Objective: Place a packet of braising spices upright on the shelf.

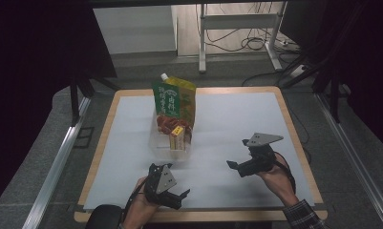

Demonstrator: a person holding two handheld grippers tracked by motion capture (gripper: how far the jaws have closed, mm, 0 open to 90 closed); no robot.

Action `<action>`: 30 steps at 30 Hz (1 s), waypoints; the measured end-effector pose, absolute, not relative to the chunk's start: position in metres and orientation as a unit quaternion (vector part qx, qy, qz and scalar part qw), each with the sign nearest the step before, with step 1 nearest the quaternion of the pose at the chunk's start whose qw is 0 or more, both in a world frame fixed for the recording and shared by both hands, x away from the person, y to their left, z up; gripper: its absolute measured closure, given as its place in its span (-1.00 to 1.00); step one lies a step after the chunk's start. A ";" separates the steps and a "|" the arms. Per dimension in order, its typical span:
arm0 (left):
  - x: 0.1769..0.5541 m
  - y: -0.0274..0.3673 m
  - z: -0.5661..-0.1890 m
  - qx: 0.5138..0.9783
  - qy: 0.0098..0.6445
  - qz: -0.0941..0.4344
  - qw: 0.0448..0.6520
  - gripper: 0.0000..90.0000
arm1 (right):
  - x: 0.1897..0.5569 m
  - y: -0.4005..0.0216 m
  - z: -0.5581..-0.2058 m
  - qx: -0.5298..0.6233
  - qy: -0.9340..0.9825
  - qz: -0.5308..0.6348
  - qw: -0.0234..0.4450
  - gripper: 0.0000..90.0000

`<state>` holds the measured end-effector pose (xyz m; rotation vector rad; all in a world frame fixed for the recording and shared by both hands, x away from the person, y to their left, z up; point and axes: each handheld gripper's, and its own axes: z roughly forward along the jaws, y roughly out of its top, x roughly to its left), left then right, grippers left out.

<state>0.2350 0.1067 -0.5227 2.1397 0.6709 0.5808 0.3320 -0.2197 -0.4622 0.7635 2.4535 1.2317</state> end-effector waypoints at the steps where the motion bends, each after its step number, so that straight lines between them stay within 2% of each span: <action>1: 0.235 0.107 -0.523 0.846 0.265 0.230 0.401 -1.00 | 0.331 -0.221 -0.462 0.266 0.852 0.427 0.146 -1.00; 30: 0.235 0.108 -0.522 0.846 0.263 0.233 0.401 -1.00 | 0.312 -0.279 -0.476 0.314 0.832 0.420 0.181 -1.00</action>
